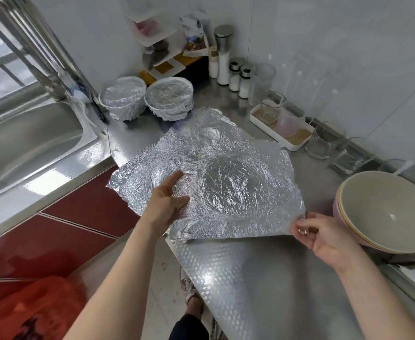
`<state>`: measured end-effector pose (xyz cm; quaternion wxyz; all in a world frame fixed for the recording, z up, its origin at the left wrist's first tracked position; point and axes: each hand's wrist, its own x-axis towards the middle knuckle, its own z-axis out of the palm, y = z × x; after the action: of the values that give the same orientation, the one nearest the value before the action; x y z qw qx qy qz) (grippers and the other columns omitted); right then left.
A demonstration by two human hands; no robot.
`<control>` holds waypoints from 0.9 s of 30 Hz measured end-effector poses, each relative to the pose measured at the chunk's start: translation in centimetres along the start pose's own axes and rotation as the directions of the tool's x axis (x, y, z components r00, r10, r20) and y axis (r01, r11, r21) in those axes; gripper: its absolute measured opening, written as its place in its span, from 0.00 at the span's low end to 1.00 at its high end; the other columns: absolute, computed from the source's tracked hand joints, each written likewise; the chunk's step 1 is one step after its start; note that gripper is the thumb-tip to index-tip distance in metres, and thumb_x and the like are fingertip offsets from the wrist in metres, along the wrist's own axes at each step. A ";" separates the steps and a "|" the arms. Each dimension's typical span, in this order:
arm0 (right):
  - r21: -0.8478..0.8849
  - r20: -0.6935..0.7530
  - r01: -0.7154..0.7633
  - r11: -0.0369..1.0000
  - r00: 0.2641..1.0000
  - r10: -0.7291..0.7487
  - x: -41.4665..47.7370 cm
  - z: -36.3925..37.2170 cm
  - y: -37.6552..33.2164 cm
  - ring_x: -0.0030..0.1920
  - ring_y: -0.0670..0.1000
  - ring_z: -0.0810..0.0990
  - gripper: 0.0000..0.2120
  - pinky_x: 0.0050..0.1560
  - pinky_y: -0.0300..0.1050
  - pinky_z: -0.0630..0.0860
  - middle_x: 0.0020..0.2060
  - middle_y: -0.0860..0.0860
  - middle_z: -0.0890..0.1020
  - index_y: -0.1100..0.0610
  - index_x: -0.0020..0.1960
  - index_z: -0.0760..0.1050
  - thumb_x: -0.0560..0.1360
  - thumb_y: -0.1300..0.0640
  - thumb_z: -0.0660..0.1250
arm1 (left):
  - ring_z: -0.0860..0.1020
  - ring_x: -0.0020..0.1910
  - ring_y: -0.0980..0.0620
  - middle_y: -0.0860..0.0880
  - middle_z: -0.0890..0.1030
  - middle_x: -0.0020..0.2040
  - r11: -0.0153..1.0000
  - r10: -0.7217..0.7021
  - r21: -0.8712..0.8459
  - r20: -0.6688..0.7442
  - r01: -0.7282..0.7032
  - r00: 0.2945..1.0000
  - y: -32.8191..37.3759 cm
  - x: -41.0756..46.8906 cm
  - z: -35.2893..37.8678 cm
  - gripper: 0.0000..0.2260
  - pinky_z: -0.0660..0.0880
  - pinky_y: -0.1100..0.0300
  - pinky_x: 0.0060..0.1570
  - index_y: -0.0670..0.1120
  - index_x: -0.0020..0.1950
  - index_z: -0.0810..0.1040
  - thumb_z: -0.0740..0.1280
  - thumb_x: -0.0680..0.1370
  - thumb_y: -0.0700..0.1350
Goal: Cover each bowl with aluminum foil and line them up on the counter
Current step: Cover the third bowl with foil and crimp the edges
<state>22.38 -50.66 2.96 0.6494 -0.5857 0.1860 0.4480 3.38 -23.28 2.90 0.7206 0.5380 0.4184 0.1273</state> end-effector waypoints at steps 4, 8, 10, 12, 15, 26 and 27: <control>-0.383 -0.065 0.117 0.916 0.986 -0.153 -0.7 0.3 -1.3 0.26 0.45 0.74 0.11 0.23 0.32 0.68 0.28 0.50 0.82 0.59 0.42 0.78 0.71 0.72 0.62 | 0.68 0.26 0.55 0.51 0.69 0.72 1.000 0.013 0.022 -0.011 -0.013 1.000 -0.7 -0.2 0.0 0.35 0.69 0.63 0.25 0.55 0.73 0.69 0.62 0.74 0.23; -0.291 0.025 0.174 0.941 0.984 -0.174 -0.4 1.8 -2.8 0.38 0.52 0.79 0.08 0.30 0.40 0.80 0.40 0.56 0.82 0.59 0.48 0.78 0.75 0.69 0.63 | 0.71 0.26 0.58 0.44 0.64 0.74 0.995 0.032 0.095 -0.045 -0.027 0.998 -0.2 -0.5 0.8 0.36 0.70 0.61 0.28 0.58 0.74 0.65 0.61 0.75 0.24; -0.280 0.019 0.173 0.944 0.984 -0.175 0.1 2.3 -2.7 0.43 0.53 0.78 0.05 0.31 0.42 0.81 0.44 0.56 0.80 0.60 0.51 0.77 0.76 0.67 0.65 | 0.78 0.32 0.64 0.46 0.62 0.74 0.990 0.072 0.132 -0.123 -0.056 0.990 0.3 -0.8 1.6 0.34 0.74 0.62 0.36 0.56 0.76 0.62 0.64 0.77 0.29; -0.309 -0.009 0.190 0.932 0.979 -0.202 0.5 2.4 -2.3 0.39 0.50 0.77 0.05 0.29 0.38 0.80 0.41 0.55 0.79 0.61 0.51 0.76 0.77 0.67 0.65 | 0.76 0.62 0.59 0.47 0.63 0.75 0.881 0.278 0.448 -0.226 -0.154 0.934 0.5 -1.2 2.4 0.30 0.71 0.57 0.60 0.52 0.77 0.61 0.68 0.78 0.38; -0.345 -0.028 0.222 0.912 0.969 -0.246 0.9 2.2 -1.5 0.35 0.49 0.75 0.06 0.28 0.36 0.78 0.38 0.54 0.79 0.63 0.50 0.77 0.76 0.70 0.64 | 0.60 0.75 0.48 0.48 0.63 0.76 0.471 0.574 0.799 0.045 -0.374 0.818 -0.1 -2.7 4.8 0.25 0.57 0.49 0.74 0.51 0.76 0.65 0.67 0.79 0.46; -0.288 -0.073 0.277 0.917 0.948 -0.309 1.3 0.4 -0.3 0.35 0.51 0.73 0.07 0.32 0.36 0.80 0.37 0.57 0.76 0.66 0.52 0.75 0.75 0.72 0.65 | 0.65 0.74 0.49 0.50 0.69 0.74 -0.020 0.430 0.747 0.606 -0.664 0.669 -6.8 -3.6 7.2 0.20 0.64 0.45 0.71 0.51 0.72 0.71 0.54 0.83 0.54; -0.272 -0.069 0.278 0.921 0.949 -0.307 1.3 0.4 -0.2 0.35 0.51 0.73 0.07 0.32 0.36 0.80 0.37 0.57 0.77 0.65 0.51 0.75 0.75 0.72 0.65 | 0.65 0.74 0.49 0.50 0.69 0.73 -0.030 0.438 0.750 0.604 -0.661 0.666 -6.7 -3.6 7.1 0.19 0.64 0.45 0.71 0.51 0.72 0.71 0.54 0.83 0.53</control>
<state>23.11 -49.77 2.25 0.6157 -0.7104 0.0720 0.3333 4.63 -32.89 -0.82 0.1647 0.9800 0.0834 0.0749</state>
